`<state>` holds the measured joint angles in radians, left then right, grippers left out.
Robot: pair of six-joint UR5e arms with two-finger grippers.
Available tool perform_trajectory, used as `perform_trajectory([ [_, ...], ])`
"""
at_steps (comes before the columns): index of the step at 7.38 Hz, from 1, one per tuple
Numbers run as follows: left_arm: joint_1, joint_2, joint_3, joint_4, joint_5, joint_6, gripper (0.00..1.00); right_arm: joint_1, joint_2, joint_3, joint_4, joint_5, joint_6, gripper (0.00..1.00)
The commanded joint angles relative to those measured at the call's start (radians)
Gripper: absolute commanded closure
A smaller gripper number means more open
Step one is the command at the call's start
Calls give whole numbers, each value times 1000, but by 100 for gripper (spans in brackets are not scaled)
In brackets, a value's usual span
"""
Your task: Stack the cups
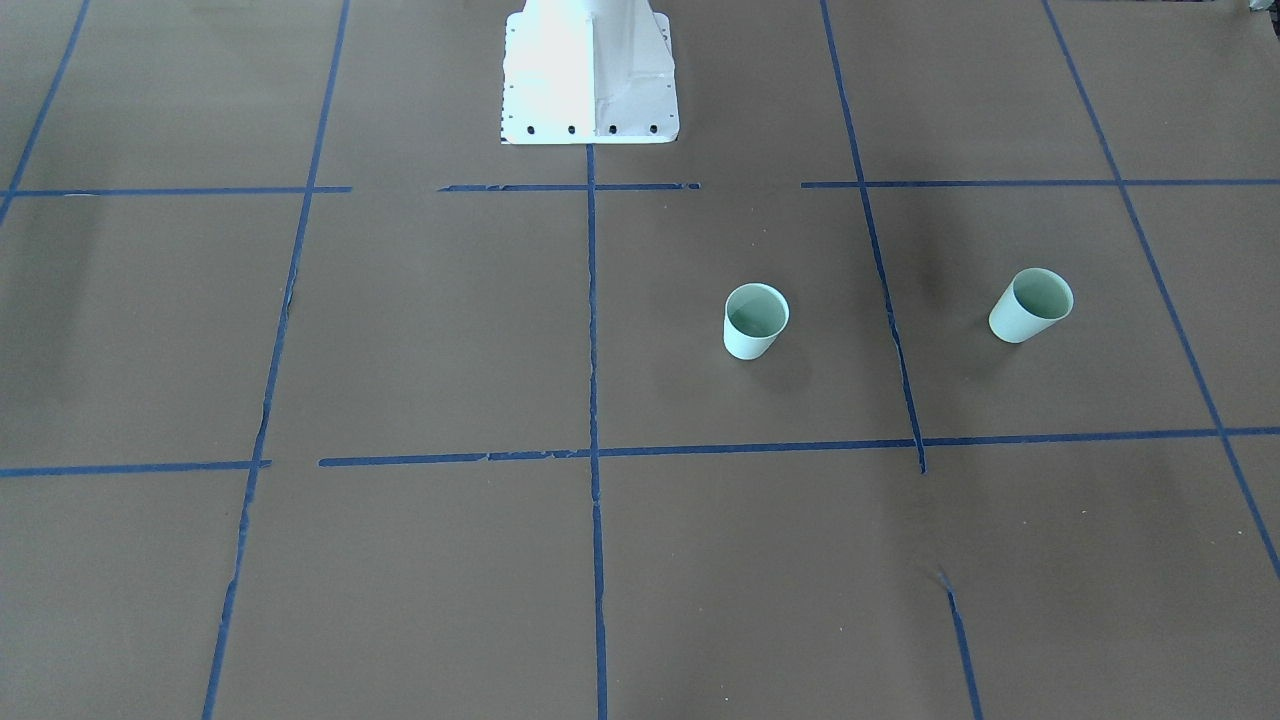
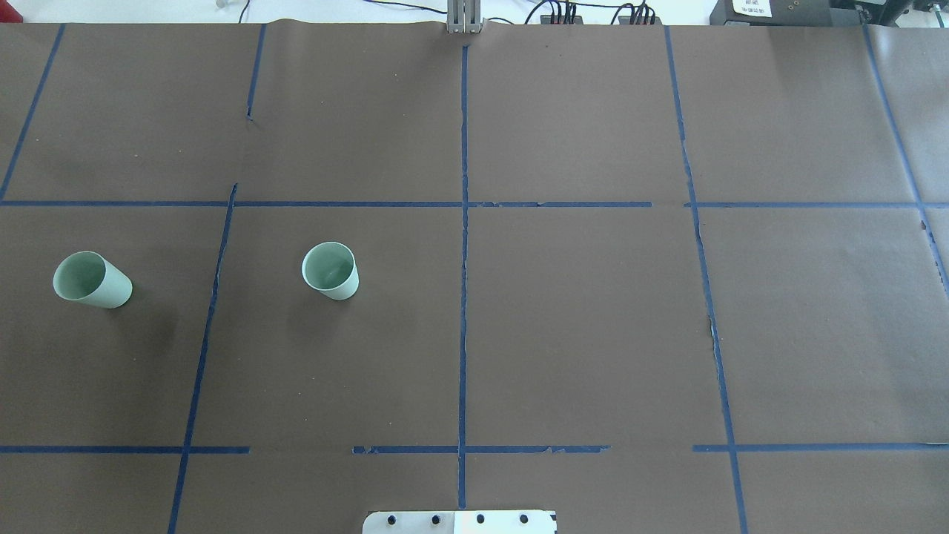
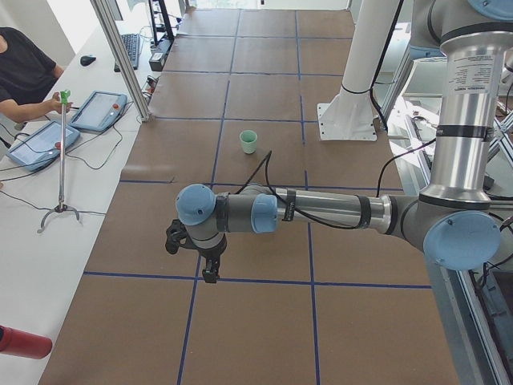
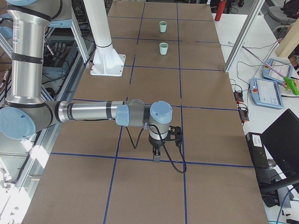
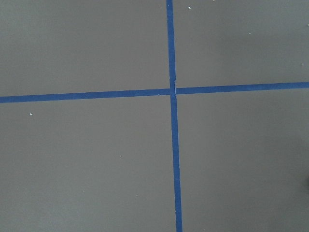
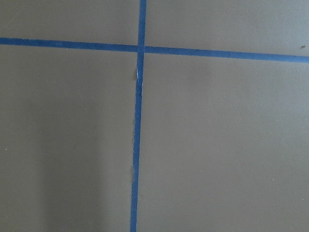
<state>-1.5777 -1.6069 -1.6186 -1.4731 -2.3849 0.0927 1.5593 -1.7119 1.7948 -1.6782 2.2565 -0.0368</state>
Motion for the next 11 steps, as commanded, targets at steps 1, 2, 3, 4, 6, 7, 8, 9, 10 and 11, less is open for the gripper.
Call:
perform_trajectory([
  [1,-1,2,-26,-3,1,1,0,1,0,0,0,0,0,0],
  [2,1,-5,-33,-4,1,1,0,1,0,0,0,0,0,0],
  [3,2,-11,-82,-10,6,1,0,-1,0,0,0,0,0,0],
  [4,34,-19,-130,-36,15,-11,0,1,0,0,0,0,0,0],
  [6,45,-24,-135,-52,1,-7,0,1,0,0,0,0,0,0],
  [7,71,-25,-144,-93,1,-19,0,-1,0,0,0,0,0,0],
  [8,137,-22,-147,-113,1,-138,0,-1,-1,0,0,0,0,0],
  [9,209,1,-155,-221,6,-271,0,1,0,0,0,0,0,0],
  [10,273,51,-156,-357,9,-416,0,1,0,0,0,0,0,0],
  [11,342,94,-155,-501,13,-552,0,1,0,0,0,0,0,0],
])
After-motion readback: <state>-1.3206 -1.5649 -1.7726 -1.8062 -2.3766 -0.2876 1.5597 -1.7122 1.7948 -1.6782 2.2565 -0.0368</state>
